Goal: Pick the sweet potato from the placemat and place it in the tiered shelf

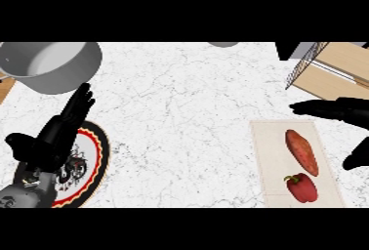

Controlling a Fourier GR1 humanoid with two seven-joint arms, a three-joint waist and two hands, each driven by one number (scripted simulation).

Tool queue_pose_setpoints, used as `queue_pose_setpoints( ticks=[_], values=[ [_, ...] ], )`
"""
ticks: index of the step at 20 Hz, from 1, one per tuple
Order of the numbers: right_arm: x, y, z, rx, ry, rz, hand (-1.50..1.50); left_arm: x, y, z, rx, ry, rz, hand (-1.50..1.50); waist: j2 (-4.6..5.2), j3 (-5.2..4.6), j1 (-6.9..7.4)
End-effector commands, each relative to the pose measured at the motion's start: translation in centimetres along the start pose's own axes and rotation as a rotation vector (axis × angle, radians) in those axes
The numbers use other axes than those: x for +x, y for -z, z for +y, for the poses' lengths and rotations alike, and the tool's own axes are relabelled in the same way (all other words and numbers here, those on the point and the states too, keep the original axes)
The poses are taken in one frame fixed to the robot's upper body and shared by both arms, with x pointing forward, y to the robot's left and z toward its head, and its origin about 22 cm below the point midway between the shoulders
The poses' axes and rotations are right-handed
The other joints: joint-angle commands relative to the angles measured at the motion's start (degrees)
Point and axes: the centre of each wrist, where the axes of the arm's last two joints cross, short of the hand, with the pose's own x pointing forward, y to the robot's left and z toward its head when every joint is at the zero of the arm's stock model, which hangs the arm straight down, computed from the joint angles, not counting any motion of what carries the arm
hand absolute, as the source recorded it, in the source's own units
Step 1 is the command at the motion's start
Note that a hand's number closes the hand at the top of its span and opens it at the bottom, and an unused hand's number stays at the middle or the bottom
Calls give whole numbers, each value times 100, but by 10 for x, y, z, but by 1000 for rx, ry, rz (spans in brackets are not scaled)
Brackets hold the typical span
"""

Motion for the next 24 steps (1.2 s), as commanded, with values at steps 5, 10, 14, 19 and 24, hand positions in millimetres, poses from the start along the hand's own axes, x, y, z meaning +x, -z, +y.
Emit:
queue_pose_setpoints(
  ticks=[5, 10, 14, 19, 24],
  values=[
    [-20, 12, 10, 121, 7, -131, -150, 12, 4, -3, 31, 2, -5, 0, -28, -8, -112],
    [-18, 24, 15, 238, -35, -85, -150, 3, -10, 12, 18, 3, 12, 0, -45, -14, -128],
    [-16, 45, 23, 291, -91, -40, -150, -17, -23, 10, 39, 7, 13, 0, -52, -17, -150],
    [-29, 37, 24, 295, -140, -14, -150, 0, -4, 22, 36, -8, 15, 0, -40, -15, -178],
    [-26, 39, 33, 245, -258, 41, -150, 8, -15, 17, 29, 15, 18, 0, -61, -15, -216]
  ],
)
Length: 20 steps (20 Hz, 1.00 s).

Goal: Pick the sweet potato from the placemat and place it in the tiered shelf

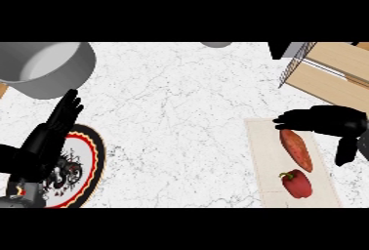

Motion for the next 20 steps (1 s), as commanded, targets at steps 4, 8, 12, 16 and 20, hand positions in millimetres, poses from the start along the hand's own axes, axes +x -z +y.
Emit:
queue_pose_setpoints(
  ticks=[4, 8, 12, 16, 20],
  values=[
    [7, 21, 18, 64, -31, 23, -150, -5, 7, 8, 6, 1, 11, 0, -12, -3, -64],
    [2, 44, 9, 107, -26, 53, -150, 4, 7, -4, -1, 5, -5, 0, -2, -1, -14],
    [-20, 16, 11, 117, -14, 54, -150, -8, -7, -12, -11, 9, 3, 0, 5, 1, 24],
    [-26, 19, 40, 152, -22, 73, -150, -6, 2, 17, 4, -10, -3, 0, 14, 3, 38],
    [-23, 24, 30, 150, -12, 47, -150, 0, 1, -1, 12, -18, -5, 0, -3, 0, -5]
  ],
)
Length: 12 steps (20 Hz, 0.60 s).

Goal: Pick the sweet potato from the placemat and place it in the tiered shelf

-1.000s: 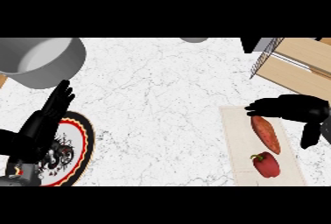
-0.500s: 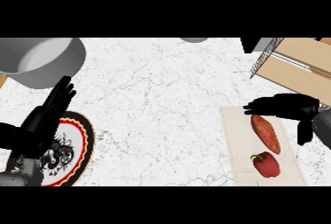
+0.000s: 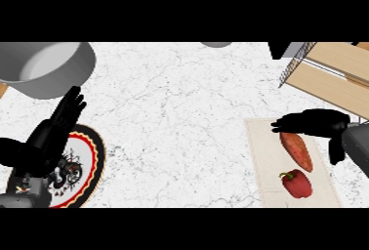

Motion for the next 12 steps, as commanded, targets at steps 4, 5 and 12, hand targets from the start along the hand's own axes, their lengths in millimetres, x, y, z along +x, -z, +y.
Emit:
queue_pose_setpoints(
  ticks=[4, 5, 12],
  values=[
    [-2, 16, 21, 71, 47, -69, -150, -7, 1, -13, 1, 5, -6, 0, 5, 1, 4],
    [0, 22, 24, 49, 45, -61, -150, -13, -6, 6, 2, -2, 21, 0, 0, 0, 3],
    [2, 41, 53, 100, 62, -59, -150, 1, -1, 6, 0, 9, -9, 0, 19, 5, 69]
  ],
)
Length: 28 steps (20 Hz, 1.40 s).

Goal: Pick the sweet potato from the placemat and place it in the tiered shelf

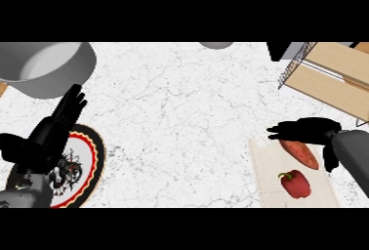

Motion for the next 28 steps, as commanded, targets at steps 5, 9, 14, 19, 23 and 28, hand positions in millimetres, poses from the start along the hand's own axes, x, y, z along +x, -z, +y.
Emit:
queue_pose_setpoints(
  ticks=[5, 9, 14, 19, 23, 28],
  values=[
    [4, 21, 23, -7, 19, -47, -150, -8, 0, 6, -4, 3, -12, 0, 75, 67, 15],
    [-1, 16, 12, -182, -20, -45, 150, 3, 4, 9, 1, 5, -20, 0, 87, 72, 50],
    [2, 25, 23, -260, -59, -61, 150, 6, 3, 7, -10, -2, -27, 0, 95, 74, 79],
    [-18, -23, -5, -457, -39, -128, 150, 6, -7, 0, -18, -3, 1, 0, 72, 75, 71],
    [-4, 23, -11, -635, 305, 403, 150, -1, -3, -3, 3, 8, 23, 0, -21, 47, -69],
    [-2, 32, -9, -851, 601, 781, 150, -1, -2, 3, 32, 7, 26, 0, -163, 13, -363]
  ],
)
